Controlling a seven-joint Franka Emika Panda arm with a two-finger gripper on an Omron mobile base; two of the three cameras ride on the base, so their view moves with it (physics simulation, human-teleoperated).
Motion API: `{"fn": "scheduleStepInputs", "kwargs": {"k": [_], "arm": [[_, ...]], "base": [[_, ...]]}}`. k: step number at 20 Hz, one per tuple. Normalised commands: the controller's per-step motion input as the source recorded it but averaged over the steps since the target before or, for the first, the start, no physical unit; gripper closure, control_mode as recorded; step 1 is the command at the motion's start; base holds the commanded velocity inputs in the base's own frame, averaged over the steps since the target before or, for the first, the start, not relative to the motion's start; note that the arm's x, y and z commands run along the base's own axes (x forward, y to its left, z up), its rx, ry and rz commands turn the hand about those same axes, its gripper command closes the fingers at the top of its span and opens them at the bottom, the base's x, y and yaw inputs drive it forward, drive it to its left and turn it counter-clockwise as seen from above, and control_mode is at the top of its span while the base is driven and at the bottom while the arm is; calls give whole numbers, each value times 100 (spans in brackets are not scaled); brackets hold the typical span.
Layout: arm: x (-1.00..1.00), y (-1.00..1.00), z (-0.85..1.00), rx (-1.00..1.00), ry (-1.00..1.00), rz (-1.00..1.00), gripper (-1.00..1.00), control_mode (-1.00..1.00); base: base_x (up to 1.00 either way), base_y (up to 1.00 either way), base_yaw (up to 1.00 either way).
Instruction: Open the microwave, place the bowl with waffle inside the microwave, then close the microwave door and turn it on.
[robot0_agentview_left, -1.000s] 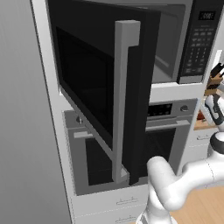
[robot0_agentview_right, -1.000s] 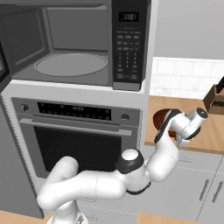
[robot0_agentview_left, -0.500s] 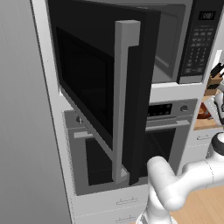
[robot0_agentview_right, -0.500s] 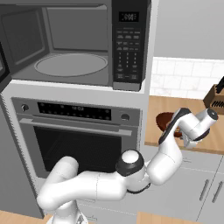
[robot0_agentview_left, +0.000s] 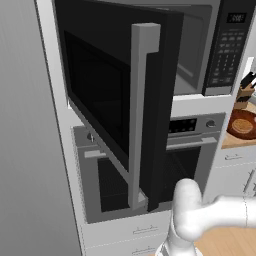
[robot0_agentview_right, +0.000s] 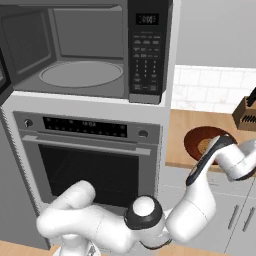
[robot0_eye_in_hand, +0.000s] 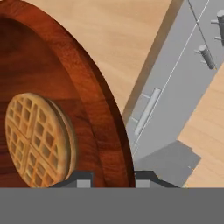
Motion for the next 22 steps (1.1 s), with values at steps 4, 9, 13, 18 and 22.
{"fn": "scheduleStepInputs", "kwargs": {"k": [4,9,13,18,22], "arm": [[-100,7,43,-27,-38,3,100,-100],[-100,14,65,-18,-21,0,100,-100],[-100,14,98,-11,-9,0,100,-100],[-100,28,100,0,3,3,100,-100],[-100,93,74,4,20,25,100,-100]], "base": [[0,0,0],[0,0,0],[0,0,0],[0,0,0],[0,0,0]]}}
